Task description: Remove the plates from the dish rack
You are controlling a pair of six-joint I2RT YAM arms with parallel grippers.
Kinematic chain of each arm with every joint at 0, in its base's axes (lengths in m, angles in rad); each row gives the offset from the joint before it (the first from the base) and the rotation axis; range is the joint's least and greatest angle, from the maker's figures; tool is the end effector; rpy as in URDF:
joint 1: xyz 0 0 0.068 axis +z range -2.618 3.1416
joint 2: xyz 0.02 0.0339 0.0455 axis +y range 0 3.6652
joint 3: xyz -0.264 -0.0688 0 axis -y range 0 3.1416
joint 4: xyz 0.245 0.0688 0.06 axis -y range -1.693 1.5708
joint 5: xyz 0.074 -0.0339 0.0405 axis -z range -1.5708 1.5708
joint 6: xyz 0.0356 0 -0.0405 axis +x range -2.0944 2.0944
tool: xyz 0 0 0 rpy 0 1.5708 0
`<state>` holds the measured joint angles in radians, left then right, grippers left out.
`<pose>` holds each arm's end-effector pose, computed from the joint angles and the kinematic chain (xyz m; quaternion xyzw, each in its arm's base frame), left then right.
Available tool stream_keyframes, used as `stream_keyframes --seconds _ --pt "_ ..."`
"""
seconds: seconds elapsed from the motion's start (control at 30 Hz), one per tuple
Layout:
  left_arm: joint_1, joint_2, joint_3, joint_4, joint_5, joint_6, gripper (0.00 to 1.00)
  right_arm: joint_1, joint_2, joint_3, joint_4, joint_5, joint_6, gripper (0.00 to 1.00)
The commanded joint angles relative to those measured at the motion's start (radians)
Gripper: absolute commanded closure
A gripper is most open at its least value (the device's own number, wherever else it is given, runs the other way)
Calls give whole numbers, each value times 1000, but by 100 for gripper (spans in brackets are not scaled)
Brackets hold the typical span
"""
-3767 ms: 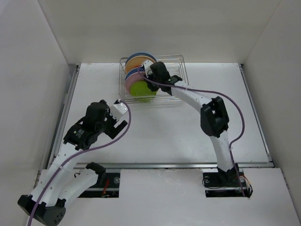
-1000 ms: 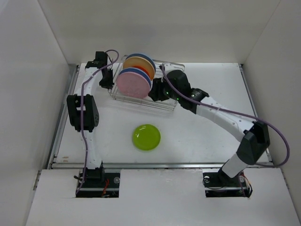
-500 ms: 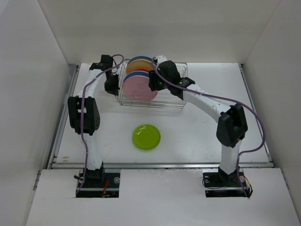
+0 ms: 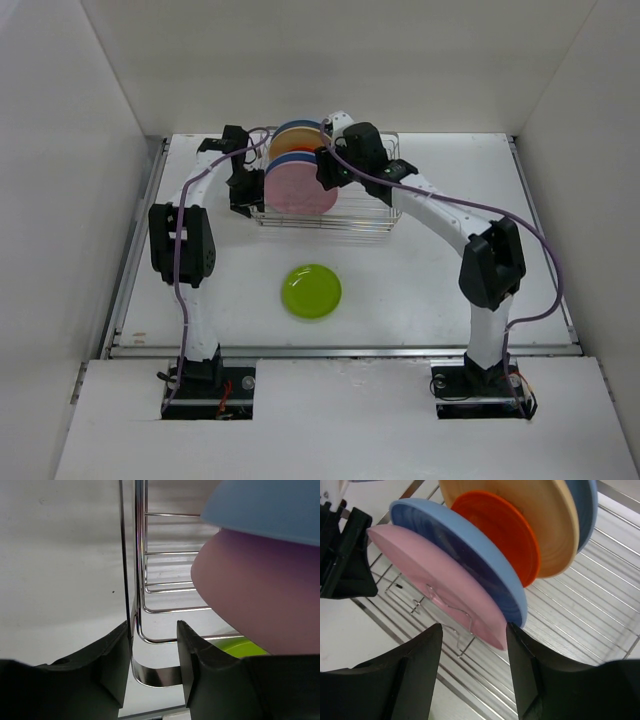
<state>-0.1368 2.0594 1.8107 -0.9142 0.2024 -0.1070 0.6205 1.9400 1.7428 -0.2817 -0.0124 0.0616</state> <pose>0.4343 -0.0670 0.2445 0.0350 0.9739 -0.1227 0.1880 0.3777 0.2705 0.3200 -0.2388 0.8206 0.1787 0.4875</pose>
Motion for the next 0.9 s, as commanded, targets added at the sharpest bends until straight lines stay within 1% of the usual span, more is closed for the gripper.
stream_keyframes --seconds 0.0,0.13,0.23,0.33,0.47,0.5,0.6,0.63,0.7,0.73,0.77,0.8,0.87 --pt "-1 -42 -17 -15 -1 -10 63 -25 30 58 36 -41 -51 40" --pt "-1 -42 -27 -15 -1 -10 63 -34 63 83 45 -118 -71 40" --pt "-1 -42 -27 -15 -1 -10 64 -34 102 121 35 -181 -71 44" --pt "-1 -42 -27 -6 -1 -10 64 -34 114 121 35 -215 -71 46" --pt "-1 -42 -37 5 -1 0 69 -34 105 60 82 -206 -52 51" --pt "-1 -42 -37 5 -1 0 74 -34 105 60 82 -205 -52 52" --pt "-1 -51 -48 15 8 0 77 -34 126 95 70 -196 -52 68" --pt "-1 -51 -48 15 8 0 79 -34 126 104 47 -196 -52 79" --pt "-1 -64 -57 15 8 0 83 -34 114 104 47 -160 -52 89" --pt "-1 -64 -57 15 8 0 84 -34 79 83 47 -150 -52 92" --pt "-1 -74 -57 15 18 0 88 -34 61 69 58 -140 -52 97" --pt "-1 -74 -68 15 29 0 90 -34 41 57 58 -129 -62 99" --pt "-1 -85 -68 24 40 0 90 -34 -10 37 58 -120 -86 100"
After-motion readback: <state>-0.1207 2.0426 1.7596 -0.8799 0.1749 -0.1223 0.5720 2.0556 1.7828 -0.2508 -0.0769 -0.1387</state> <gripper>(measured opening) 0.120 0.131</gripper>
